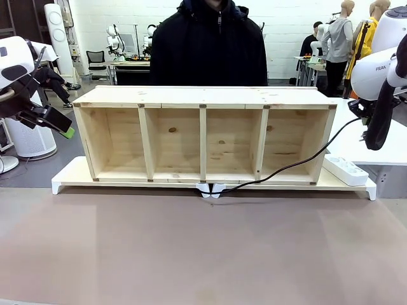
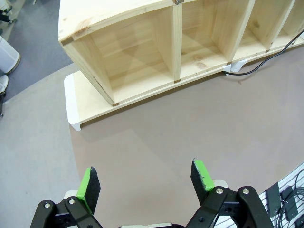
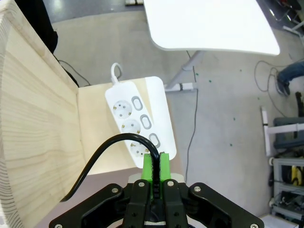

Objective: Perform cable management.
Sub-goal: Release the Power Cable when the human grasps it.

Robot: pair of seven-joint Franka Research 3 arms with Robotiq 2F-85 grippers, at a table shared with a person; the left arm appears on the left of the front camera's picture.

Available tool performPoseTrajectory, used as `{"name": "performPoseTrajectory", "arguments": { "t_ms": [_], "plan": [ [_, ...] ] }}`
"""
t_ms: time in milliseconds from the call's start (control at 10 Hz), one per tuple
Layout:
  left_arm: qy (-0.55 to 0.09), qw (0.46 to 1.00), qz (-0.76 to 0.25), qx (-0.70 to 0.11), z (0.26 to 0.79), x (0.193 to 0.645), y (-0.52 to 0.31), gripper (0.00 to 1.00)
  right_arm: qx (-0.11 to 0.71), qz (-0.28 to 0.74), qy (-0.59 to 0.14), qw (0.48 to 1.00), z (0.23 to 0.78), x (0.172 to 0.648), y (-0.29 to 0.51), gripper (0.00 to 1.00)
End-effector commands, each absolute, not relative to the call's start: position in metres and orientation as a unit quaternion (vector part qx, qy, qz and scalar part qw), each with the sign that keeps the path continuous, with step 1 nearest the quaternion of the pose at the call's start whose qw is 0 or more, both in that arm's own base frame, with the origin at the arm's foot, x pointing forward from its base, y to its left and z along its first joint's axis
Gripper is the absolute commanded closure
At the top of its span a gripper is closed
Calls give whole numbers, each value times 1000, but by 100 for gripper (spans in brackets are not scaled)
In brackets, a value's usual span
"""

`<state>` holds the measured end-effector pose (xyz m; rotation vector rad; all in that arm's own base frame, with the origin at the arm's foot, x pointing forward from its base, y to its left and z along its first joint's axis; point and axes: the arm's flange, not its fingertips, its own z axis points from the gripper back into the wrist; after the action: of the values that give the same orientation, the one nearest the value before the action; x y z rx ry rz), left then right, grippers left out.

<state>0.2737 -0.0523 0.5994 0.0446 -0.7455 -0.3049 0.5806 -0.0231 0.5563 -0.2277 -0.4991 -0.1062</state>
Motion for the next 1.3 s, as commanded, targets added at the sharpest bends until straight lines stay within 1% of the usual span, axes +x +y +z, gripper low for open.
{"name": "performPoseTrajectory", "arguments": {
  "t_ms": [0, 1200],
  "plan": [
    [-364, 919, -148, 25, 600, 274, -51, 0, -113, -52, -250, 960, 557, 582, -25, 93],
    [-364, 919, -148, 25, 600, 274, -51, 0, -113, -52, -250, 960, 557, 582, -25, 93]
  ]
}}
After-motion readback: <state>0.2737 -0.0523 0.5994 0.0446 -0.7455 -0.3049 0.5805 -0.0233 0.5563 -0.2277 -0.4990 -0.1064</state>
